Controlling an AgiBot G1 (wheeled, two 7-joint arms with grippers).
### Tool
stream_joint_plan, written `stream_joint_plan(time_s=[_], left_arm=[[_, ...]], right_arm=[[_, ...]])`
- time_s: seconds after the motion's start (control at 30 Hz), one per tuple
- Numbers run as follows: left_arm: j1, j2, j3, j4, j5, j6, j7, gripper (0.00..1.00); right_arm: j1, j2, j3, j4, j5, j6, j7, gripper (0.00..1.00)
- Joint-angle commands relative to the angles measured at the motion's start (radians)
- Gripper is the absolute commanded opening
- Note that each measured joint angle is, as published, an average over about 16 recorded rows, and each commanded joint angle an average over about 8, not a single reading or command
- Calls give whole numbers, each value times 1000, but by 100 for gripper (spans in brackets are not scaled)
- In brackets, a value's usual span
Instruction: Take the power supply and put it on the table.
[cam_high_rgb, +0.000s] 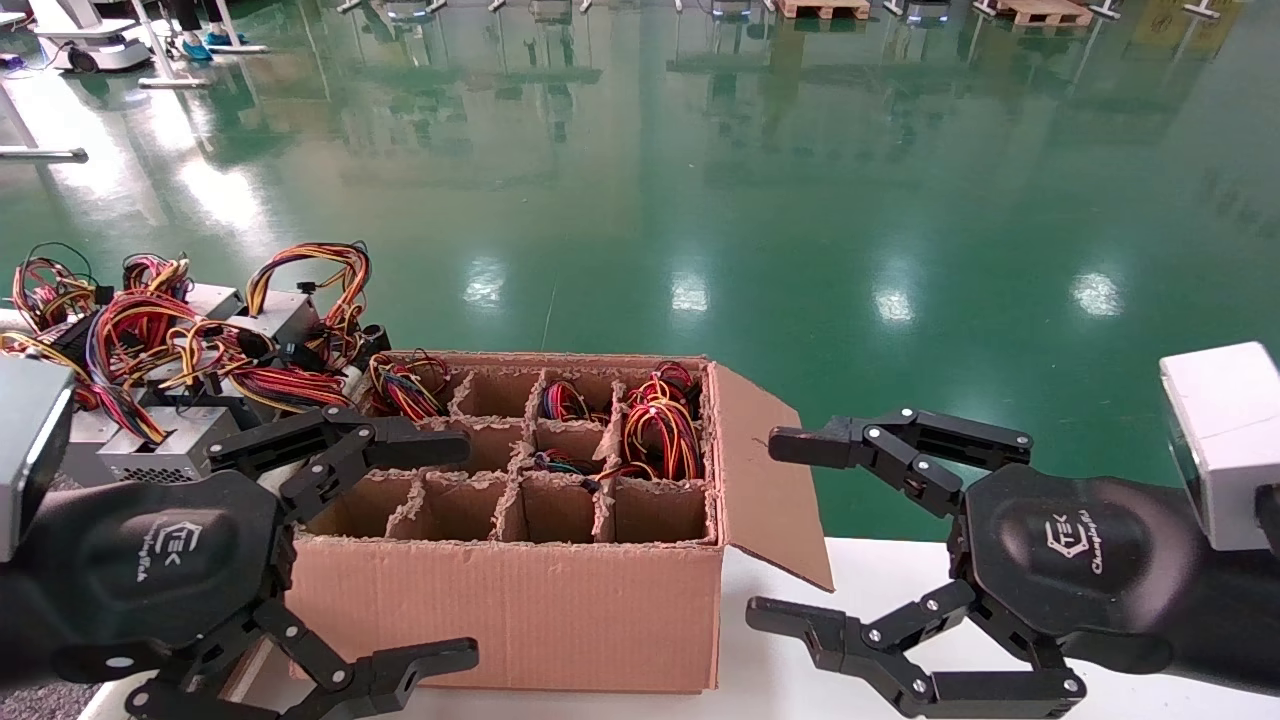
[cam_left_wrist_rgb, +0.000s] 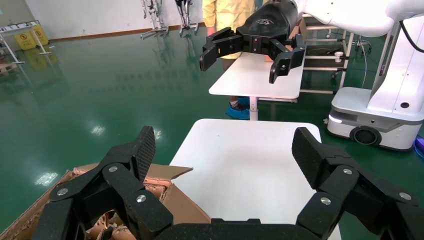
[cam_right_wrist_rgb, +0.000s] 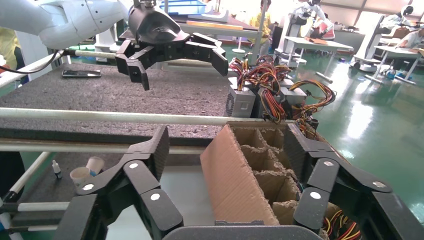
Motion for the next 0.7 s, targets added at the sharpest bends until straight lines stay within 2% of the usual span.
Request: stream_joint_plan(time_s=[0.03, 0.37, 0.7], left_arm=[[-1, 0, -1, -2, -2, 2, 0, 100], [-8, 22, 32, 48, 76, -63, -22, 100], [-150, 124, 134, 258, 215, -74, -126, 100]], right_arm=[[0, 0, 0, 0, 0, 0, 0, 0], [0, 0, 0, 0, 0, 0, 0, 0], [0, 0, 0, 0, 0, 0, 0, 0]])
